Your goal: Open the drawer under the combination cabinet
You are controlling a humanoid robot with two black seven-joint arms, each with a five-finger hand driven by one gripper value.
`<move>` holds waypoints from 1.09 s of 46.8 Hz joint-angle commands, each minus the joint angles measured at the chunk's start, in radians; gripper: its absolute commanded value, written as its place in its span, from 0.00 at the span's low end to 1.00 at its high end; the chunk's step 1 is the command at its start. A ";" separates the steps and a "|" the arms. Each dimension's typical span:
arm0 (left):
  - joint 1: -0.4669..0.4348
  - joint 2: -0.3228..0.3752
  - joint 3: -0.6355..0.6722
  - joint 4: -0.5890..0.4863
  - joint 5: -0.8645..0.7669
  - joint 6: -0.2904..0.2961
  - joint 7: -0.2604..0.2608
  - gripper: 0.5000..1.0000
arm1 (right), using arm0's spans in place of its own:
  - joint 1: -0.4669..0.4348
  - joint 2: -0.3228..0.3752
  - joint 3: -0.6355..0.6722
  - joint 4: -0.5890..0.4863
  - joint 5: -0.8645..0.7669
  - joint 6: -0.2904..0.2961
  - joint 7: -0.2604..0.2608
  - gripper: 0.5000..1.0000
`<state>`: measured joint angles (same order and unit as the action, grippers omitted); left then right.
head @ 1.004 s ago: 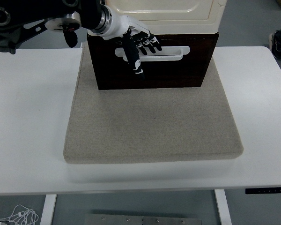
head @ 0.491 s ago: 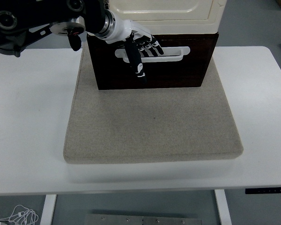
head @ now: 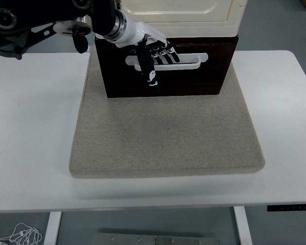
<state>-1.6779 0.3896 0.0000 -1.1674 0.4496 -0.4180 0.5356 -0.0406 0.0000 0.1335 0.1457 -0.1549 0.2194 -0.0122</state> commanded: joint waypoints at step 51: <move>-0.017 0.006 -0.020 -0.014 -0.017 -0.111 0.001 1.00 | 0.001 0.000 0.000 0.000 0.000 0.000 0.000 0.85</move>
<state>-1.6949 0.3941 -0.0171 -1.1821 0.4322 -0.5207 0.5369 -0.0406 0.0000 0.1335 0.1457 -0.1549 0.2194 -0.0123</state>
